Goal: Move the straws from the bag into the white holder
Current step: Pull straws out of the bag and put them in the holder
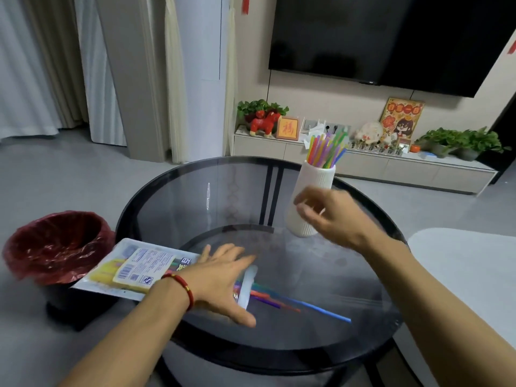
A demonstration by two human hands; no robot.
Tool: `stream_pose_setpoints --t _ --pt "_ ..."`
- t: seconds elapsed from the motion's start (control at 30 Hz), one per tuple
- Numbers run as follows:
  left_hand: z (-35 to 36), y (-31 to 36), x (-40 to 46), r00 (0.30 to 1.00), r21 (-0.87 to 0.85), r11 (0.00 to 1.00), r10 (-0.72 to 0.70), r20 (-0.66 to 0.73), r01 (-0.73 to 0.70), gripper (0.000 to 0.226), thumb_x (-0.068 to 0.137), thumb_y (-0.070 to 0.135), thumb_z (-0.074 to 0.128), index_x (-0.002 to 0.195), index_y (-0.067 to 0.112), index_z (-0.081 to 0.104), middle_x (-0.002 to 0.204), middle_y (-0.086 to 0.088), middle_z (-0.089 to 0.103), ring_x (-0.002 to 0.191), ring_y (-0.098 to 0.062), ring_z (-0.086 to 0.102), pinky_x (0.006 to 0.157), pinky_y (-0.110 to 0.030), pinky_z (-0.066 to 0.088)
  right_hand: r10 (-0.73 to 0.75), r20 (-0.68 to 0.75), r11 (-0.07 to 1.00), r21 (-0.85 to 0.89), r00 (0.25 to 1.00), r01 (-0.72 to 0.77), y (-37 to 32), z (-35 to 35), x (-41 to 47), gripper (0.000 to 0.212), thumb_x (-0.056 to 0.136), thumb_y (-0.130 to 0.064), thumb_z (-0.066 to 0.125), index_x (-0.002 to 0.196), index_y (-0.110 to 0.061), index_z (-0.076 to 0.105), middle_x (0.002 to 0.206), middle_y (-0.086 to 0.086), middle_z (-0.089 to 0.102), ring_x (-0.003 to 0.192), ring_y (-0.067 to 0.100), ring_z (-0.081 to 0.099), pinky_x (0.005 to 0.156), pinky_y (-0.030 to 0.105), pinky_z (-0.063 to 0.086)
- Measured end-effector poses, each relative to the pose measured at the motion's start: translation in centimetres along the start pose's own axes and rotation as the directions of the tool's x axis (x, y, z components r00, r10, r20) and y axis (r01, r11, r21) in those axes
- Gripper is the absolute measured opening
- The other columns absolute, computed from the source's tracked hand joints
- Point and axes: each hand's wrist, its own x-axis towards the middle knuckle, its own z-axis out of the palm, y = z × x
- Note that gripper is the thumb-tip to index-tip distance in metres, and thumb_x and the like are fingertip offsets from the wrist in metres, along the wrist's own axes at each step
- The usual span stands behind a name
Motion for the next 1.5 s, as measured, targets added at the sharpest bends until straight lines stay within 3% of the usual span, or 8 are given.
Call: stream_pose_setpoints --t 0.1,0.2,0.53,0.83,1.07,1.2,1.3,1.5 --pt "0.6 -0.7 -1.0 0.990 0.042 0.999 -0.014 0.138 0.009 0.142 0.048 0.080 0.072 0.152 0.039 -0.017 0.166 0.002 -0.008 0.151 -0.018 -0.017 0.117 -0.062 -0.013 0.074 0.509 0.997 -0.021 0.858 -0.074 0.4 4.1 -4.0 0.052 0.084 -0.062 0.076 0.123 -0.027 0.069 0.108 -0.009 0.070 0.092 0.006 0.068 0.084 0.030 0.061" --pt "0.3 -0.5 -1.0 0.996 0.080 0.997 -0.011 0.088 0.004 0.139 0.054 0.074 0.073 0.155 0.032 -0.012 0.161 0.002 0.012 0.150 -0.017 0.005 0.117 -0.064 -0.007 0.058 0.601 0.998 -0.053 0.798 -0.032 0.6 7.4 -6.8 0.080 0.069 -0.068 0.084 0.134 -0.030 0.059 0.119 -0.008 0.056 0.106 0.013 0.060 0.095 0.032 0.054" --pt "1.0 1.3 0.1 0.988 0.194 0.980 0.077 -0.136 -0.049 0.114 0.052 0.074 0.054 0.149 0.026 0.017 0.133 0.007 0.037 0.125 -0.020 0.037 0.112 -0.061 0.023 -0.033 0.368 0.978 -0.182 0.929 0.107 -1.0 11.2 -8.3 0.055 0.100 -0.067 0.047 0.123 -0.017 0.052 0.117 0.002 0.059 0.103 0.025 0.060 0.081 0.045 0.054" --pt "0.2 0.2 -0.2 0.997 0.048 0.999 -0.021 -0.070 0.024 0.104 0.062 0.056 0.068 0.144 0.063 0.004 0.144 0.007 0.025 0.140 -0.015 0.020 0.112 -0.073 -0.004 -0.098 0.383 0.952 -0.234 0.918 0.199 2.1 8.8 -8.4 0.037 0.111 -0.053 0.024 0.097 -0.020 0.034 0.077 -0.006 0.045 0.060 0.030 0.048 0.057 0.044 0.042" --pt "0.4 1.6 1.2 0.993 -0.016 1.000 -0.023 -0.118 0.021 0.095 0.064 0.088 0.048 0.145 0.042 0.030 0.158 0.006 0.017 0.149 -0.015 0.006 0.114 -0.070 -0.004 -0.043 0.370 0.904 -0.381 0.928 0.194 4.1 4.7 -9.9 0.035 0.108 -0.057 0.023 0.098 -0.027 0.037 0.079 -0.008 0.048 0.059 0.024 0.055 0.055 0.040 0.043" --pt "1.3 4.5 3.1 0.957 0.134 0.984 0.145 -0.251 -0.114 0.047 0.095 0.061 0.040 0.123 0.025 0.047 0.127 0.004 0.044 0.131 -0.016 0.035 0.119 -0.058 0.011 -0.046 0.343 0.880 -0.431 0.938 0.201 3.8 3.6 -10.1 0.037 0.104 -0.061 0.023 0.101 -0.028 0.040 0.083 -0.009 0.049 0.062 0.023 0.057 0.055 0.039 0.045" --pt "1.5 6.0 3.7 0.917 0.154 0.974 0.211 -0.339 -0.167 0.032 0.102 0.048 0.036 0.100 0.019 0.048 0.095 0.001 0.050 0.094 -0.022 0.047 0.094 -0.040 0.038 -0.031 0.331 0.868 -0.459 0.943 0.190 3.6 2.7 -10.2 0.038 0.104 -0.061 0.035 0.112 -0.028 0.051 0.093 -0.010 0.054 0.069 0.020 0.060 0.061 0.038 0.054" --pt "1.1 7.9 4.6 0.908 -0.063 0.963 0.223 -0.354 -0.261 0.026 0.100 0.050 0.041 0.095 0.025 0.035 0.082 0.004 0.053 0.070 -0.021 0.050 0.062 -0.038 0.041 -0.010 0.306 0.825 -0.536 0.952 0.181 3.4 1.3 -10.4 0.046 0.094 -0.069 0.055 0.124 -0.034 0.056 0.103 -0.010 0.068 0.077 0.014 0.062 0.062 0.025 0.043"
